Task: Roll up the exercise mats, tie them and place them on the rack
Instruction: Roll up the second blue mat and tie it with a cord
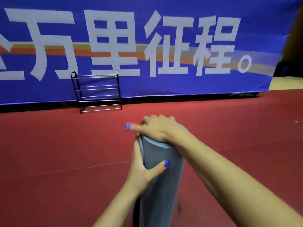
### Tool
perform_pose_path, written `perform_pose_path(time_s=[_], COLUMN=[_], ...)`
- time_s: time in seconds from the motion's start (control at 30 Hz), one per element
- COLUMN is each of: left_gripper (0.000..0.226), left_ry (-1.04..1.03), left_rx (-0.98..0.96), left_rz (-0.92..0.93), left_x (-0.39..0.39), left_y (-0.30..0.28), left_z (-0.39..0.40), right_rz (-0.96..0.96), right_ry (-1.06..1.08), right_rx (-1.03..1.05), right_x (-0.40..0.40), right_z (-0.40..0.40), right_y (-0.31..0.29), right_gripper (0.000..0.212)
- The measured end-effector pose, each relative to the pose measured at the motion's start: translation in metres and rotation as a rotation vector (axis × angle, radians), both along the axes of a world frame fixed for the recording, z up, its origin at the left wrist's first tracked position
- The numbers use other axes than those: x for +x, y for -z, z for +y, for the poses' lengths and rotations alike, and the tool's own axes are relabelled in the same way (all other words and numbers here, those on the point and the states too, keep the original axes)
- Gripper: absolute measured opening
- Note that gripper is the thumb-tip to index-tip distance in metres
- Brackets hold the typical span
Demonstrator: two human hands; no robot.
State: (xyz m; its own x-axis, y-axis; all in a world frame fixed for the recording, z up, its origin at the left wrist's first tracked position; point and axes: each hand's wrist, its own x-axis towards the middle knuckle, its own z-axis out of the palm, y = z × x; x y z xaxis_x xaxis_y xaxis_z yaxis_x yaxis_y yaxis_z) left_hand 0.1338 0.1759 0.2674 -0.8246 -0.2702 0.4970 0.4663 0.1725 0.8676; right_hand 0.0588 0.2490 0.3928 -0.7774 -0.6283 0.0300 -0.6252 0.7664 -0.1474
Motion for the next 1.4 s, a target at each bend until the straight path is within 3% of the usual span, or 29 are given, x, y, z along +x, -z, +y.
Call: perform_pose_path(time_s=[0.1,0.3,0.47,0.53,0.6,0.73,0.8,0.83,0.9,0.97,1.13,1.4], left_gripper=[0.109,0.113,0.116,0.119,0.118,0.126,0.126,0.124,0.119,0.118,0.122,0.120], left_ry=[-0.077,-0.144,-0.125,-0.102,-0.084,-0.076,-0.075,-0.077,-0.095,-0.123,-0.126,-0.066], left_rx=[-0.043,-0.067,-0.041,-0.036,-0.042,-0.052,-0.054,-0.063,-0.072,-0.063,-0.084,-0.137], left_rz=[-0.004,-0.025,-0.036,-0.037,-0.035,-0.053,-0.050,-0.043,-0.038,-0.030,-0.055,-0.055], left_x=[-0.004,0.001,0.002,0.002,0.001,-0.001,-0.001,0.000,0.002,0.003,0.003,-0.006], left_y=[0.006,0.001,0.004,0.002,0.002,0.003,0.004,0.005,0.006,0.007,0.007,-0.002], left_z=[0.002,0.004,0.002,0.004,0.006,0.006,0.006,0.008,0.014,0.017,0.019,0.050], right_rz=[-0.064,-0.031,-0.146,-0.034,0.229,0.590,0.684,0.655,0.347,0.144,0.255,0.642], right_ry=[0.025,0.050,0.056,0.082,0.079,-0.011,-0.024,0.009,0.002,-0.049,0.003,0.030], right_rx=[0.076,-0.027,-0.183,-0.140,-0.130,-0.354,-0.467,-0.429,-0.096,-0.016,-0.148,-0.336], right_x=[0.011,0.009,-0.007,-0.019,-0.023,-0.011,-0.013,-0.017,-0.020,-0.028,-0.028,-0.027], right_z=[-0.011,-0.016,-0.006,0.002,0.010,0.028,0.027,0.021,0.005,-0.003,0.005,0.052], right_y=[0.013,0.016,-0.003,-0.036,-0.086,-0.177,-0.158,-0.124,-0.022,0.033,0.022,0.009], right_gripper=[0.078,0.081,0.078,0.077,0.074,0.070,0.060,0.056,0.063,0.076,0.073,0.057])
